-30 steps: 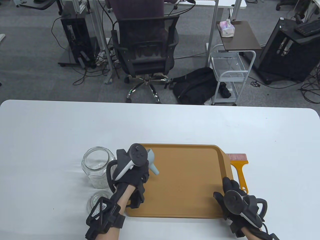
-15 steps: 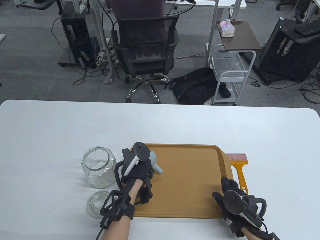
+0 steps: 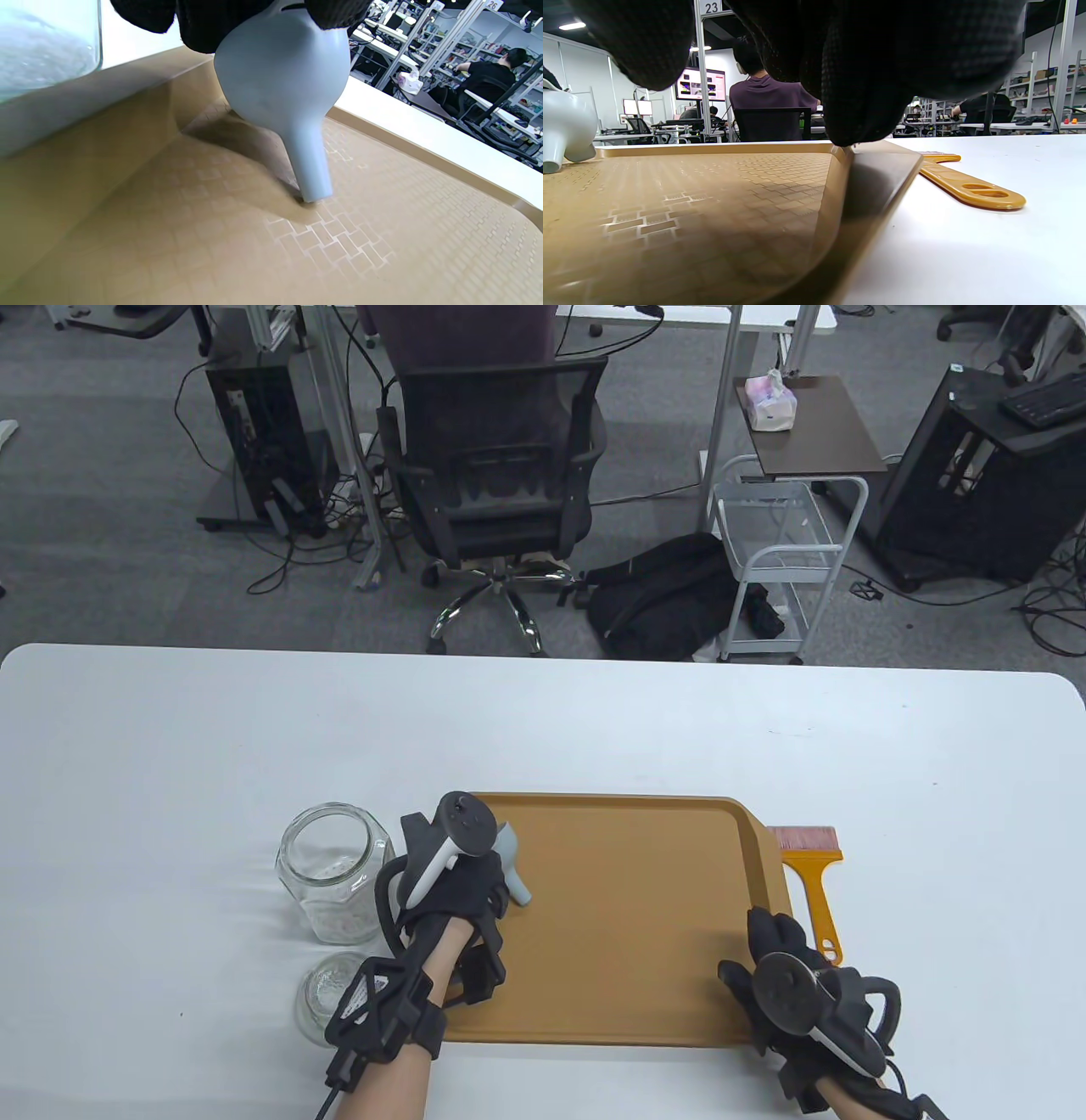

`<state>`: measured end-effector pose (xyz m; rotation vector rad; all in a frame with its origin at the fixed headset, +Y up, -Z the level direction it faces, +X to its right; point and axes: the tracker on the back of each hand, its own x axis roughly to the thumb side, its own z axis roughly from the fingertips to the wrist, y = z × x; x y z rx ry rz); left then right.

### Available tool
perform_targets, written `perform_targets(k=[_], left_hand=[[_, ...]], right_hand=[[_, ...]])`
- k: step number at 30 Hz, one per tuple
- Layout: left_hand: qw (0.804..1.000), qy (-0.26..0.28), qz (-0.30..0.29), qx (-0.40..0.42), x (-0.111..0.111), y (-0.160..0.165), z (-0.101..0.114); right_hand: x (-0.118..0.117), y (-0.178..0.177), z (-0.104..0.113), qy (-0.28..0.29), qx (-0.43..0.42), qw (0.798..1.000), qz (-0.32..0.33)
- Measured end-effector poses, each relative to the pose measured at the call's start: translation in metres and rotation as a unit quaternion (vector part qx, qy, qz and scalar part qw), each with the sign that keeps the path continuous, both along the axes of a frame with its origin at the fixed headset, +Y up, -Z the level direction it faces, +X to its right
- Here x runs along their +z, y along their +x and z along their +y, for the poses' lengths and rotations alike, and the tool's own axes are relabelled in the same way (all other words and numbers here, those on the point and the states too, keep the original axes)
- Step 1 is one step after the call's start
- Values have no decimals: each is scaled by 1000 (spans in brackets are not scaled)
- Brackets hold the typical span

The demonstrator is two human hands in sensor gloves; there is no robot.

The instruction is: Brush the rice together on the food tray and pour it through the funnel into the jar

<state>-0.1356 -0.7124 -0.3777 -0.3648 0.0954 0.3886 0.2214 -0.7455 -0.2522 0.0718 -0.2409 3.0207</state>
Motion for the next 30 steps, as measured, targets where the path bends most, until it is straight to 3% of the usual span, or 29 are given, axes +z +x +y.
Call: perform_targets(k=[6,12,16,23,30], left_hand=[[999,34,-23,25,19,-4,26],[992,98,-84,-6,64,-19,62],[989,102,-84,-61,91,-40,70],[984,81,-8,-158,119,-92,52],[975,-50,33,-212,116,-113,15]], right_hand=[[0,-1,0,-3,0,1000,3],[1,0,0,0,-5,1000,2],[1,0,0,2,-4,1000,3],[2,-1,0,7,-3,1000,6],[3,-2,0,9,-3,1000,8]])
